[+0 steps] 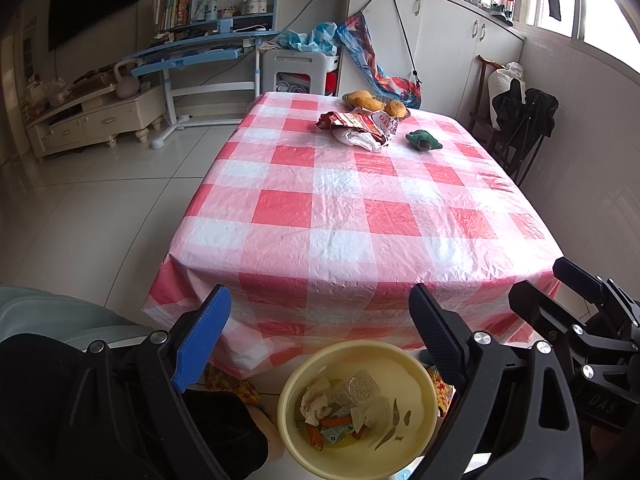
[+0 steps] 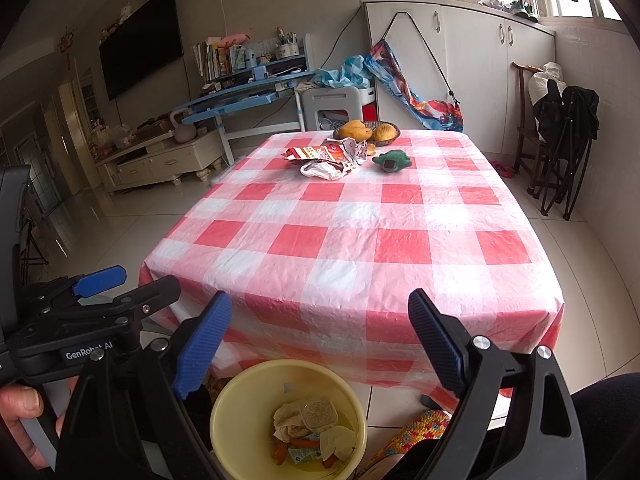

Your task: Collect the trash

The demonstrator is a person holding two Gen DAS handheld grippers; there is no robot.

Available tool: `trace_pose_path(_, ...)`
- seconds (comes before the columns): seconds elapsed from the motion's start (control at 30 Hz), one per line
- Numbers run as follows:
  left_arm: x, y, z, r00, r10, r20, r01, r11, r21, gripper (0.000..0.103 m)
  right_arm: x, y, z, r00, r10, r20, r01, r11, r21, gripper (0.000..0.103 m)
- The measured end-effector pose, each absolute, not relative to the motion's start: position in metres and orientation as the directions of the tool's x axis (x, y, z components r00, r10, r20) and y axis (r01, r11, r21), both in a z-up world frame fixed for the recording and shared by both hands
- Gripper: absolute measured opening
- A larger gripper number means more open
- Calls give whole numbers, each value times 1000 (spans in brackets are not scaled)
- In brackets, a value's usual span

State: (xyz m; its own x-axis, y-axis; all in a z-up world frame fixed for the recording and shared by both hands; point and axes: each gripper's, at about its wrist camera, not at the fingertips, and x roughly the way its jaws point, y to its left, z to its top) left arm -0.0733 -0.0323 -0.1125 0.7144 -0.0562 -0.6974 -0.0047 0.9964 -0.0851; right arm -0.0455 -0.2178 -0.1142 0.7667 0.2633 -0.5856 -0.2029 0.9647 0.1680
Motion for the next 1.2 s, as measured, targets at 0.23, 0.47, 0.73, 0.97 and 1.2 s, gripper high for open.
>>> trace_pose_path(0.23, -73, -32, -112, 712, -56, -700, -4, 997, -83, 87, -46, -219, -114, 766, 263, -587, -204, 965, 166, 86)
trace_pose_path(0.47, -73, -32, -114, 711, -55, -701, -4, 997, -82, 87, -45, -218, -114, 766, 263, -587, -205, 965, 165, 86)
trace_pose_path(0.73, -73, -32, -113, 711, -54, -701, -2, 997, -79, 87, -46, -217, -114, 766, 263, -587, -205, 965, 164, 86)
trace_pose_path(0.97, -73, -32, -113, 712, -53, -700, -2, 997, -78, 87, -46, -217, -114, 765, 263, -588, -206, 965, 163, 86)
trace_pose_path(1.2, -75, -30, -116, 716, -55, -696, -4, 997, -83, 87, -45, -218, -114, 766, 263, -587, -207, 965, 163, 86)
